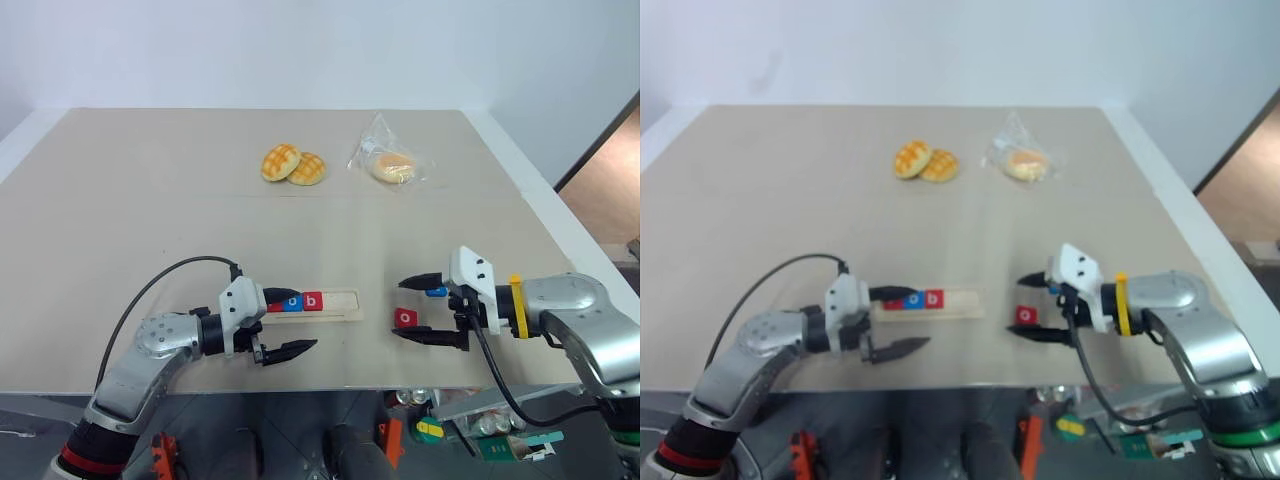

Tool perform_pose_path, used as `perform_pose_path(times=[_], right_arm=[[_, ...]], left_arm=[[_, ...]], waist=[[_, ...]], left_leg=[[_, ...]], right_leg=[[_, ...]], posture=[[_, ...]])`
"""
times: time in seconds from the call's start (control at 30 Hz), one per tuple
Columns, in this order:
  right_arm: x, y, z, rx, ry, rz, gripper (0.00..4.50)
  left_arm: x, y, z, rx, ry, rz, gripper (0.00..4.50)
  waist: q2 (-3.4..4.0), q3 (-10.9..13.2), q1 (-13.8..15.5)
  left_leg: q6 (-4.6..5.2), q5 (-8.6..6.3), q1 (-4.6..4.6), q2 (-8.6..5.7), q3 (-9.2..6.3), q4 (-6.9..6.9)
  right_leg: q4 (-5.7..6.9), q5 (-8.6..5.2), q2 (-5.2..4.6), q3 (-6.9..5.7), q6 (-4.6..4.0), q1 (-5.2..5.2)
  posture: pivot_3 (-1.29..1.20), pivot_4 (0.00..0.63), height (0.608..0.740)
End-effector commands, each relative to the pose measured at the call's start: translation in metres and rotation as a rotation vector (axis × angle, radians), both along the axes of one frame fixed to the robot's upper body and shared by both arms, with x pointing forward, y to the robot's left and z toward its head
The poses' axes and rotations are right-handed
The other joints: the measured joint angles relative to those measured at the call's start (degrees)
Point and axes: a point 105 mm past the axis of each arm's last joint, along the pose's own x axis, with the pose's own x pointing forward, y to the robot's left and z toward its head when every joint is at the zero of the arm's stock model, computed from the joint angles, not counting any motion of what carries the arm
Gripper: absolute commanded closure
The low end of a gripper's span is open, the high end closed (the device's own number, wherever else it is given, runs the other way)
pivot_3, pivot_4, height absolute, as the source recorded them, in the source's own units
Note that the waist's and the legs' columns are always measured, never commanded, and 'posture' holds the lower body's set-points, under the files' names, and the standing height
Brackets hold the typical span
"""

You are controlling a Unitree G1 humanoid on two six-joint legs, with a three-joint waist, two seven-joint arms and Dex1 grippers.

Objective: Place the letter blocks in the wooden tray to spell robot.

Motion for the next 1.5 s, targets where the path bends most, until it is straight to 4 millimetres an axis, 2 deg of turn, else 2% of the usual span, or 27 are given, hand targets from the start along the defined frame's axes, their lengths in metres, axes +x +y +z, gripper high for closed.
perform_pose_path(times=[0.03, 0.23, 0.37, 0.57, 0.6, 0.83, 0.97, 1.13, 1.27, 1.5], right_arm=[[0.012, -0.007, 0.002, -0.015, -0.016, 0.031, 0.03], [0.024, -0.01, -0.015, -0.017, 0.023, -0.002, 0.03], [0.023, -0.008, -0.02, -0.002, 0.053, -0.051, 1.08], [0.004, -0.001, -0.028, 0.023, 0.065, -0.139, 3.23], [0.0, -0.001, -0.029, 0.027, 0.064, -0.162, 3.33], [-0.019, 0.009, -0.027, 0.079, 0.047, -0.247, 3.33], [-0.006, 0.048, 0.005, 0.166, -0.044, -0.169, 3.33], [0.022, 0.084, 0.019, 0.136, -0.108, 0.019, 3.33], [0.032, 0.094, 0.014, 0.076, -0.1, 0.142, 3.33], [0.043, 0.097, 0.0, 0.0, -0.089, 0.262, 3.33]], left_arm=[[-0.001, -0.002, 0.006, -0.015, -0.038, -0.002, 0.0], [-0.003, 0.0, 0.008, -0.021, -0.042, 0.019, 0.0], [-0.003, -0.002, 0.013, -0.041, -0.048, 0.023, 0.0], [-0.002, -0.003, 0.015, -0.038, -0.052, 0.018, 0.0], [-0.002, -0.003, 0.015, -0.037, -0.051, 0.017, 0.0], [0.001, -0.004, 0.014, -0.028, -0.045, 0.004, 0.0], [0.007, -0.002, 0.016, -0.041, -0.037, 0.024, 0.0], [0.009, 0.004, 0.015, -0.026, -0.038, 0.035, 0.0], [0.009, 0.009, 0.016, -0.029, -0.033, 0.051, 0.0], [0.003, 0.013, 0.017, -0.06, -0.007, 0.06, 0.0]], waist=[[0.02, 0.01, -0.03], [0.02, 0.01, 0.03], [0.03, 0.01, 0.05], [0.03, -0.01, 0.16], [0.03, -0.01, 0.2], [-0.01, -0.04, 0.2], [0.01, -0.02, -0.42], [-0.01, 0.0, -0.51], [-0.01, 0.0, -0.41], [0.0, 0.01, 0.05]], left_leg=[[0.0, 0.0, 0.0, 0.0, 0.01, 0.0], [0.0, 0.0, 0.01, 0.0, -0.01, 0.05], [0.0, 0.0, 0.01, -0.01, 0.02, 0.06], [-0.01, 0.0, 0.01, 0.0, -0.09, 0.06], [-0.01, 0.0, 0.01, 0.0, -0.09, 0.06], [-0.02, 0.0, 0.06, -0.02, -0.15, 0.1], [-0.05, 0.04, 0.11, 0.04, -0.02, 0.14], [0.09, 0.18, 0.18, 0.09, -0.03, 0.15], [0.09, 0.18, 0.12, 0.09, 0.05, 0.12], [0.09, 0.05, -0.12, 0.08, 0.02, 0.02]], right_leg=[[0.0, 0.0, 0.0, 0.02, 0.01, -0.01], [0.02, 0.05, -0.01, 0.01, 0.05, 0.03], [0.03, 0.07, -0.02, 0.06, 0.07, 0.03], [0.03, 0.03, -0.01, -0.02, 0.08, 0.06], [0.03, 0.03, -0.01, -0.02, 0.08, 0.06], [0.03, 0.03, -0.02, -0.06, 0.08, 0.14], [0.04, 0.21, 0.03, 0.01, -0.03, 0.08], [0.03, 0.28, 0.12, 0.03, -0.26, 0.1], [0.02, 0.28, 0.11, 0.07, -0.2, 0.05], [0.02, 0.18, 0.05, 0.02, -0.1, -0.15]], posture=[[0.0, 0.15, 0.74], [0.0, 0.15, 0.74], [0.0, 0.15, 0.74], [0.0, 0.15, 0.74], [0.0, 0.15, 0.74], [0.0, 0.15, 0.74], [0.0, 0.15, 0.74], [0.0, 0.15, 0.74], [0.0, 0.15, 0.74], [0.0, 0.15, 0.74]])
